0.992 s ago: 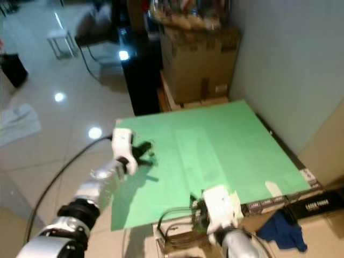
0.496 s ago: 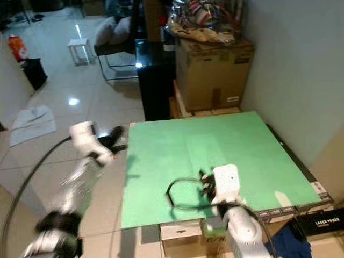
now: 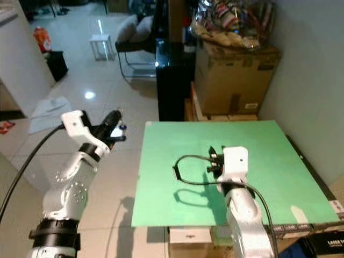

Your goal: Hang keys on a hook

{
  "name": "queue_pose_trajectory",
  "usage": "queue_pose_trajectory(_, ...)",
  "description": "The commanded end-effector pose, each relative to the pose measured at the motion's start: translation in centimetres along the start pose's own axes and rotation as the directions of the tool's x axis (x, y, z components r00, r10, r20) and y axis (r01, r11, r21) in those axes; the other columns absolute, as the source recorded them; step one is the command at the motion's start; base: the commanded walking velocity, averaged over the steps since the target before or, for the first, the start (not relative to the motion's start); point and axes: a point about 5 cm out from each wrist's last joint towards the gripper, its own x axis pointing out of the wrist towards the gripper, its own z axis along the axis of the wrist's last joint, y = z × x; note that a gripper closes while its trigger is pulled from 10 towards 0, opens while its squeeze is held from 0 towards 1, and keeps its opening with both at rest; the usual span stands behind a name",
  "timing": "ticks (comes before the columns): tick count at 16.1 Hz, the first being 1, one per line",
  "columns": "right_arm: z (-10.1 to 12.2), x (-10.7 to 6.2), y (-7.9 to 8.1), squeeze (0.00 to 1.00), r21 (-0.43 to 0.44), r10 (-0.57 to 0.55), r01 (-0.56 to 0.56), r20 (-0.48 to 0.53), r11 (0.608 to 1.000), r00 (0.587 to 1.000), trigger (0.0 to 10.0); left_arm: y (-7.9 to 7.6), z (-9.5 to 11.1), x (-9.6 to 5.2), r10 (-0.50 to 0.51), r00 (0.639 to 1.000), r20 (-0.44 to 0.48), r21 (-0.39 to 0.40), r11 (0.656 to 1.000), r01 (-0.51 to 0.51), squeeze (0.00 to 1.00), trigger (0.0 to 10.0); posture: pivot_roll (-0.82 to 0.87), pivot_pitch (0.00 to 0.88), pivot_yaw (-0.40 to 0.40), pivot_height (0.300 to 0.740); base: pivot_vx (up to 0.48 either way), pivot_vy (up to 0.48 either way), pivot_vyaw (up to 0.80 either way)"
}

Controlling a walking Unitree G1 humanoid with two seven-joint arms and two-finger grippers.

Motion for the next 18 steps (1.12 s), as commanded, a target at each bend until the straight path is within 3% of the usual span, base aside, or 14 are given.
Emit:
queue_pose_trajectory(1, 0.2, 0.3, -0.1, 0.0, 0.01, -0.006, 0.006, 0.012, 1.0, 1.0, 10.0, 0.1, -0.5, 0.2, 0.021, 0.999, -0.046, 0.044, 0.999, -0.019, 0.0, 9.2, -0.15, 0.0, 0.032, 0.74, 0.0, 0.0, 0.0)
queue_pose_trajectory(2, 0.2, 0.6, -0.1, 0.0, 0.008, -0.001, 0.001, 0.015, 1.0, 1.0, 10.0, 0.5, -1.0, 0.2, 0.07, 0.995, -0.07, 0.067, 0.996, -0.065, 0.0, 10.0, -0.15, 0.0, 0.021, 0.74, 0.0, 0.0, 0.0)
queue_pose_trajectory(10, -0.3, 1.1, 0.2, 0.0, 0.009, 0.027, -0.027, -0.002, 1.0, 1.0, 10.0, -0.4, -2.2, 0.6, 0.084, 0.99, -0.109, 0.108, 0.991, -0.073, 0.0, 10.0, -0.14, 0.0, 0.011, 0.74, 0.0, 0.0, 0.0)
queue_pose_trajectory(18, -0.6, 1.1, 0.2, 0.0, 0.009, 0.03, -0.029, -0.017, 1.0, 0.999, 10.0, -0.7, -2.1, 1.1, 0.095, 0.991, -0.097, 0.159, 0.984, -0.079, 0.0, 10.0, -0.15, 0.0, 0.014, 0.74, 0.0, 0.0, 0.0)
